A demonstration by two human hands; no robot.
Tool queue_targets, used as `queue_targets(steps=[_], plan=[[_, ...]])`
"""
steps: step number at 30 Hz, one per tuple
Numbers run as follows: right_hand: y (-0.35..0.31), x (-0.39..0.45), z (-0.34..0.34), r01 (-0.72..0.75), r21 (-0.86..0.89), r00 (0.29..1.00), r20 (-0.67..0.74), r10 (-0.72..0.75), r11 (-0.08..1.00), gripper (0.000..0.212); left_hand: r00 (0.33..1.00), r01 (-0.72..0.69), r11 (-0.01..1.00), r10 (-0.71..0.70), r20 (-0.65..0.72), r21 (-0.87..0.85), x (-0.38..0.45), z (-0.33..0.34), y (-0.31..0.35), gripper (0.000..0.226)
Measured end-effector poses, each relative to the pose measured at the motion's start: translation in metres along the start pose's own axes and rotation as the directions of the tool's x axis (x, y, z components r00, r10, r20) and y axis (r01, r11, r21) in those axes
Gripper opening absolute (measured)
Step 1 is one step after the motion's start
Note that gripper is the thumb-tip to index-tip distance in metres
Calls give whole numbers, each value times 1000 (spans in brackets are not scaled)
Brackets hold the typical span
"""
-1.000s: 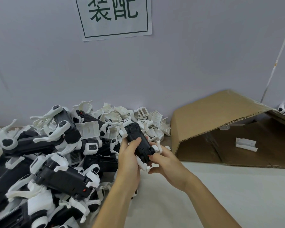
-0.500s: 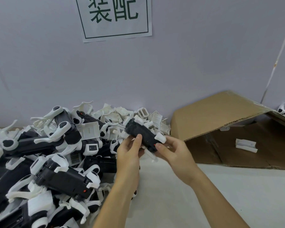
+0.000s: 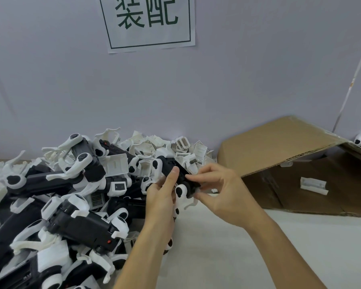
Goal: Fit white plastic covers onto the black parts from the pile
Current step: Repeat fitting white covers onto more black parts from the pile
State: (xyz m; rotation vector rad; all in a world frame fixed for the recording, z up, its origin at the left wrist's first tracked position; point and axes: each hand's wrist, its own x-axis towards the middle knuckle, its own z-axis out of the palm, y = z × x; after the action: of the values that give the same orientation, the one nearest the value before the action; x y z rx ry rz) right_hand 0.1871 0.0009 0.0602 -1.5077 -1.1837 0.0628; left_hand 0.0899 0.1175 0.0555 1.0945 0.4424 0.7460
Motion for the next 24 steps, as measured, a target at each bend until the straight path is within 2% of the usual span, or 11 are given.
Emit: queue_targets(steps=[2,7,10,12,14,15,17,19,24], plan=[[-2,0,-2,-31,37,1000,4,31,999,42,1000,6,999,-7,24,32,-1,0,1,48],[-3,0,-5,-92,83,996,27,90,992,48,998,-15,992,6,69,127,1,-2,0,27],[-5,0,-8,-102,58,994,46,100,993,49,995,-38,970,15,98,239,5,-4,-4,30],[-5,0,-10,-93,19,992,89,91,996,46,993,-49,961,17,120,272,5,-3,-6,28],[-4,-1,-13,-105,48,987,126,98,993,35,997,-21,970,2,78,243,6,-2,-9,29],[-4,-1,-12,-131,106,988,98,121,986,30,999,0,978,-10,47,209,7,-2,-10,30],[4,0,-6,-197,180,976,-57,210,964,30,1000,16,983,-16,-4,181,9,-3,-11,33],[20,6,5,-299,121,928,-193,318,947,31,999,23,987,-17,-41,158,10,-2,-11,35],[45,45,36,-523,176,834,-96,543,834,27,996,44,995,-37,-83,88,11,-3,-10,32]])
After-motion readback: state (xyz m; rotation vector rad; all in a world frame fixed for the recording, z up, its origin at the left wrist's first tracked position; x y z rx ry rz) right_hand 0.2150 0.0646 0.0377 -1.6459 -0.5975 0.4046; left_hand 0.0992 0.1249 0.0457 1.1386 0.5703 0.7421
